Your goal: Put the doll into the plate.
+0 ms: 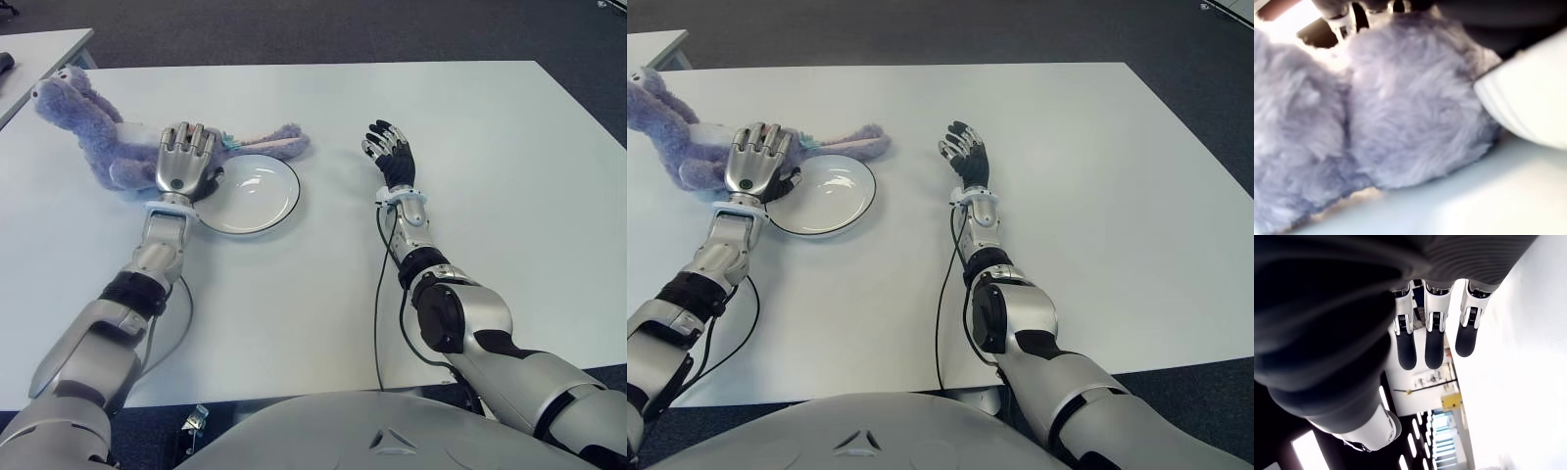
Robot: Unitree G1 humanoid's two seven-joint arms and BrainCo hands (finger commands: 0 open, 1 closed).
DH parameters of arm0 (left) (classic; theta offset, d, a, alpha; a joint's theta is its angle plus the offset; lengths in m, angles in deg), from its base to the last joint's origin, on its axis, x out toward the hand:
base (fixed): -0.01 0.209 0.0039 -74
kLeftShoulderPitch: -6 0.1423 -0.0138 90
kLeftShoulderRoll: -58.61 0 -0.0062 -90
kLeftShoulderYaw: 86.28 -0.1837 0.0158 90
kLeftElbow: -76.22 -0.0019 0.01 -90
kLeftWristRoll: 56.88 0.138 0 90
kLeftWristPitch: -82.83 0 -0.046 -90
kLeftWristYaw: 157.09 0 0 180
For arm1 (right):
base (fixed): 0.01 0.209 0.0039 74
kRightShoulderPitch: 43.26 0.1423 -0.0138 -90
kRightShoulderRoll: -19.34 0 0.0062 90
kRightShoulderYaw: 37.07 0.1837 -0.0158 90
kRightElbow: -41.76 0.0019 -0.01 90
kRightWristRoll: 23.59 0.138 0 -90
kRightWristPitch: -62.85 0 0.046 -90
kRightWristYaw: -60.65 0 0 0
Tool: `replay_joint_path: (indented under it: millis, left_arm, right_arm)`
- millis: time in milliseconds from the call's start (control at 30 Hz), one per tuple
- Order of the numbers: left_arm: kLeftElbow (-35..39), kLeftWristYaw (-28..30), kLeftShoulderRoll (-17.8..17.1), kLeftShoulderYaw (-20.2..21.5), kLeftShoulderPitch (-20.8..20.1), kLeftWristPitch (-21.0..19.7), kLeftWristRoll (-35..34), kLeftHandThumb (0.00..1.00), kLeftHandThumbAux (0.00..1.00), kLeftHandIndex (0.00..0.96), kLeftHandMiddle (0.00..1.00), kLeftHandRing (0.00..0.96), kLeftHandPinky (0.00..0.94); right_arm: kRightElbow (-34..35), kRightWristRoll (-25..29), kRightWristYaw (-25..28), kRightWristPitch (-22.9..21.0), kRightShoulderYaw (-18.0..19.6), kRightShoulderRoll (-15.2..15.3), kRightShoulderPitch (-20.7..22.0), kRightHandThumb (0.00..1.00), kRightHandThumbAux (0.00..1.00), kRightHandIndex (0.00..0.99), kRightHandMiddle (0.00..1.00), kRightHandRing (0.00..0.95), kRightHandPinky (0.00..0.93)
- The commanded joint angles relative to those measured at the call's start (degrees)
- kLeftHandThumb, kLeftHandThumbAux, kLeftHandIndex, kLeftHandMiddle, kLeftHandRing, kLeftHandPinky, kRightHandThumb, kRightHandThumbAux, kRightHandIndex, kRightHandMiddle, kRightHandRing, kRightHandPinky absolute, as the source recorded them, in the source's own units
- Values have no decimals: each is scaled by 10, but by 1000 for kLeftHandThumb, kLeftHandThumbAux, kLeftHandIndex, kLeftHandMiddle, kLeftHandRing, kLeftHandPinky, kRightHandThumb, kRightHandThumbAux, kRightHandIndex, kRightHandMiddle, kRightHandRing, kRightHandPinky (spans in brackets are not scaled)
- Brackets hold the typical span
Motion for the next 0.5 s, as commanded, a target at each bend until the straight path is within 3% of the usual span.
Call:
replay_joint_path:
  millis: [33, 67, 100, 167, 200, 233, 300, 367, 500]
  left_arm:
    - [5, 22, 6, -6, 51, 11, -18, 438, 316, 0, 0, 0, 62]
    - [7, 23, 6, -4, 52, 13, -22, 444, 320, 0, 0, 0, 77]
    - [8, 24, 6, -3, 52, 14, -25, 455, 339, 0, 0, 12, 154]
    - [9, 25, 6, -1, 53, 16, -28, 460, 344, 0, 0, 16, 177]
    - [9, 25, 6, -1, 53, 16, -29, 467, 352, 7, 0, 79, 256]
    - [8, 22, 6, 0, 53, 16, -31, 469, 354, 8, 0, 90, 270]
    - [5, 10, 8, 4, 52, 17, -32, 560, 399, 186, 199, 376, 526]
    - [5, 1, 9, 7, 53, 15, -33, 591, 410, 274, 258, 427, 582]
    - [22, -1, 7, 10, 58, 7, -27, 642, 427, 307, 339, 460, 563]
  right_arm:
    - [-73, 9, -6, -40, 12, -45, -130, 426, 895, 205, 212, 186, 180]
    - [-73, 10, -5, -38, 12, -45, -130, 431, 893, 206, 212, 185, 180]
    - [-73, 10, -5, -36, 13, -45, -131, 431, 891, 212, 210, 183, 173]
    - [-73, 11, -5, -35, 14, -46, -131, 431, 890, 214, 210, 183, 171]
    - [-73, 11, -5, -34, 14, -46, -131, 430, 890, 217, 211, 184, 172]
    - [-73, 12, -7, -32, 15, -47, -131, 429, 890, 218, 211, 184, 172]
    - [-72, 14, -9, -28, 17, -49, -131, 427, 887, 235, 221, 198, 181]
    - [-72, 14, -10, -29, 17, -49, -131, 427, 887, 241, 224, 203, 184]
    - [-73, 10, -14, -36, 13, -48, -131, 427, 895, 234, 223, 204, 184]
